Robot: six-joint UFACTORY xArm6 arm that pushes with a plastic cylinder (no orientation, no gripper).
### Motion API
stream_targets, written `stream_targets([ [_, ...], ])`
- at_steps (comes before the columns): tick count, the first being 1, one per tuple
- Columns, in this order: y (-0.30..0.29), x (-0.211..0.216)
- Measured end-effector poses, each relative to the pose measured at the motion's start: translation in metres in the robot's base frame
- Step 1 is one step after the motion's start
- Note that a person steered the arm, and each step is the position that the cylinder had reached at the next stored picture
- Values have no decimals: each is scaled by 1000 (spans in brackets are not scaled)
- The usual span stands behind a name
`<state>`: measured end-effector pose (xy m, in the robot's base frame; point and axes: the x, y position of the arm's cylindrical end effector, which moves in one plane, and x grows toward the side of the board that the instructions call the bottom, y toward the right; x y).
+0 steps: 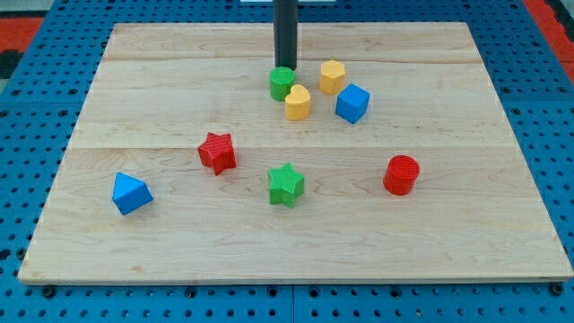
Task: Move the red circle bottom of the hexagon
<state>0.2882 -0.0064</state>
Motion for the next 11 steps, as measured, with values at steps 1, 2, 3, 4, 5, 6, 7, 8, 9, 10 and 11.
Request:
stream_targets([
  [1,74,-14],
  [2,93,-4],
  [3,66,1],
  [4,82,38],
  [5,193,46],
  [6,275,92],
  [7,237,176],
  [8,185,188],
  [9,228,223],
  [10,162,207],
  [11,68,168],
])
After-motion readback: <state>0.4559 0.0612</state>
